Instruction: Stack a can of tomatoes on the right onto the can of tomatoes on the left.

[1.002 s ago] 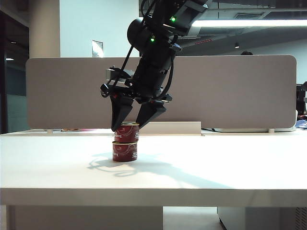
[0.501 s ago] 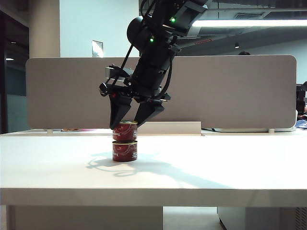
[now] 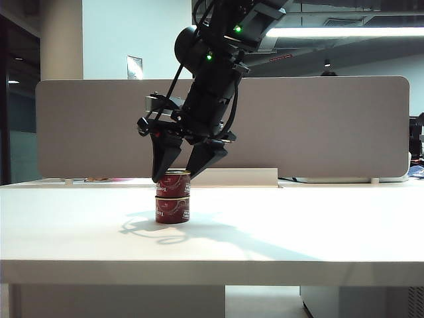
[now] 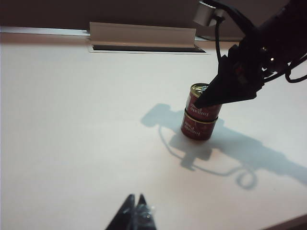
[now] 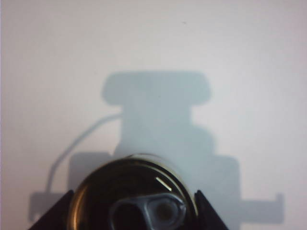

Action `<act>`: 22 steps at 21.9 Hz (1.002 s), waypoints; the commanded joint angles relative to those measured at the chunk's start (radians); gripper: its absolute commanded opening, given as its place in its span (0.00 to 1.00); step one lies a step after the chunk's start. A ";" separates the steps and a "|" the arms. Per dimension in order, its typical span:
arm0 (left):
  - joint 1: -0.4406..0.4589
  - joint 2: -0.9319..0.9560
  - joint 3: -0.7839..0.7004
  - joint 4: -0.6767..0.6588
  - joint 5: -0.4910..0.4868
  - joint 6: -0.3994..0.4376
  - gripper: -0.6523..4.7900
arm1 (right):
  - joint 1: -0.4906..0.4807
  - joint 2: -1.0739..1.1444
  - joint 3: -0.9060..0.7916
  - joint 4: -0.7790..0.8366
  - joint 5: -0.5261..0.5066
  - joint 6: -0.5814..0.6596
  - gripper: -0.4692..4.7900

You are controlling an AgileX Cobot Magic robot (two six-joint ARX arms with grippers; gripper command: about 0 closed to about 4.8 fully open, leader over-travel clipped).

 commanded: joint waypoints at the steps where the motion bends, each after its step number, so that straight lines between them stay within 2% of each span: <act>1: 0.001 0.001 0.003 0.006 0.000 0.004 0.11 | 0.002 -0.007 0.005 0.005 -0.004 -0.002 0.53; 5: 0.001 0.001 0.003 0.006 0.000 0.004 0.11 | 0.002 -0.007 0.005 0.007 -0.004 -0.002 0.70; 8: 0.001 0.001 0.003 0.006 0.000 0.004 0.11 | 0.002 -0.008 0.005 0.027 -0.004 -0.002 0.72; 10: 0.001 0.001 0.003 0.006 0.000 0.004 0.11 | 0.002 -0.008 0.009 0.035 -0.005 -0.002 0.81; 12: 0.001 0.001 0.003 0.006 0.000 0.004 0.11 | 0.004 -0.008 0.019 0.031 -0.005 -0.002 0.86; 16: 0.001 0.001 0.003 0.006 0.000 0.004 0.11 | 0.008 -0.010 0.026 0.033 -0.005 -0.002 0.88; 18: 0.001 0.001 0.003 0.006 0.000 0.004 0.11 | 0.007 -0.010 0.035 0.027 0.003 -0.003 0.92; 22: 0.001 0.001 0.003 0.006 0.000 0.004 0.11 | 0.003 -0.027 0.066 0.020 0.007 -0.003 0.93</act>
